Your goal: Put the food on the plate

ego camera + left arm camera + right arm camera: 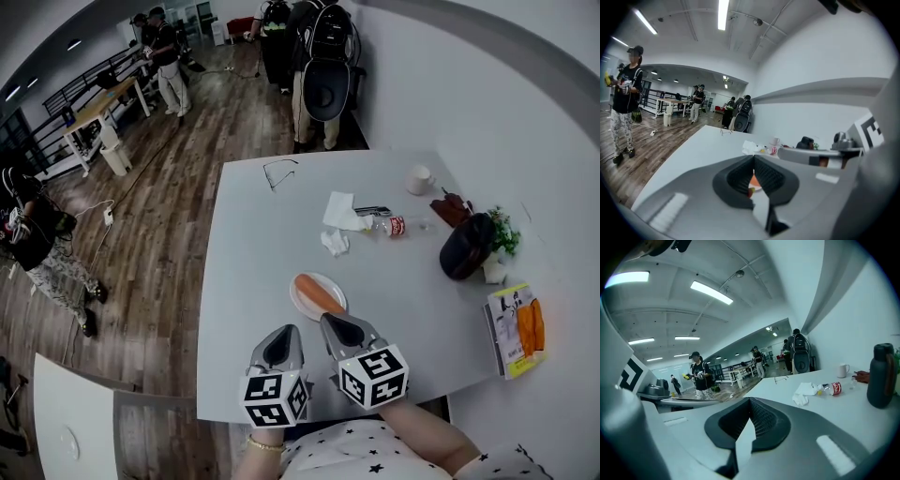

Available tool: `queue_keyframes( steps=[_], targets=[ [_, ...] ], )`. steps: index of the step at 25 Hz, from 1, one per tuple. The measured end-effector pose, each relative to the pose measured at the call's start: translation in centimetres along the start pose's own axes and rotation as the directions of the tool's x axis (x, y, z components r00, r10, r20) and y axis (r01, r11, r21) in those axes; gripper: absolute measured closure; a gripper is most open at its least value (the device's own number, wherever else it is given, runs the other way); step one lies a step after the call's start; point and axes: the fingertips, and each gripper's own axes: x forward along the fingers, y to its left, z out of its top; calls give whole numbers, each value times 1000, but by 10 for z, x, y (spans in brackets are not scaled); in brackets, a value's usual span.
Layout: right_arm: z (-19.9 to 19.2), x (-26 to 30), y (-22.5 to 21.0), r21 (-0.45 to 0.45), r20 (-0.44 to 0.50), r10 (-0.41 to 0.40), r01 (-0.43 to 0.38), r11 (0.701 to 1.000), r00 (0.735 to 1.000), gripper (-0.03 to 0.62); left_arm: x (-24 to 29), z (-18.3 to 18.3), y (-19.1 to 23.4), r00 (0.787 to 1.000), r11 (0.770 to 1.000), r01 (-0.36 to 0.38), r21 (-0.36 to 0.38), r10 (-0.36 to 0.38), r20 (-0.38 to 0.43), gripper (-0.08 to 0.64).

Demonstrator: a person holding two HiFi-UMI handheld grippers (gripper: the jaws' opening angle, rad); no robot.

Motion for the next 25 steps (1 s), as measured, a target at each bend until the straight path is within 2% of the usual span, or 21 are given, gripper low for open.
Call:
queue_keyframes(
  steps=[25],
  targets=[
    [4,7,4,-18,-12,27,-27,999,1000,594,3,13,-1,1000,1000,-8,26,7,21,552]
  ],
)
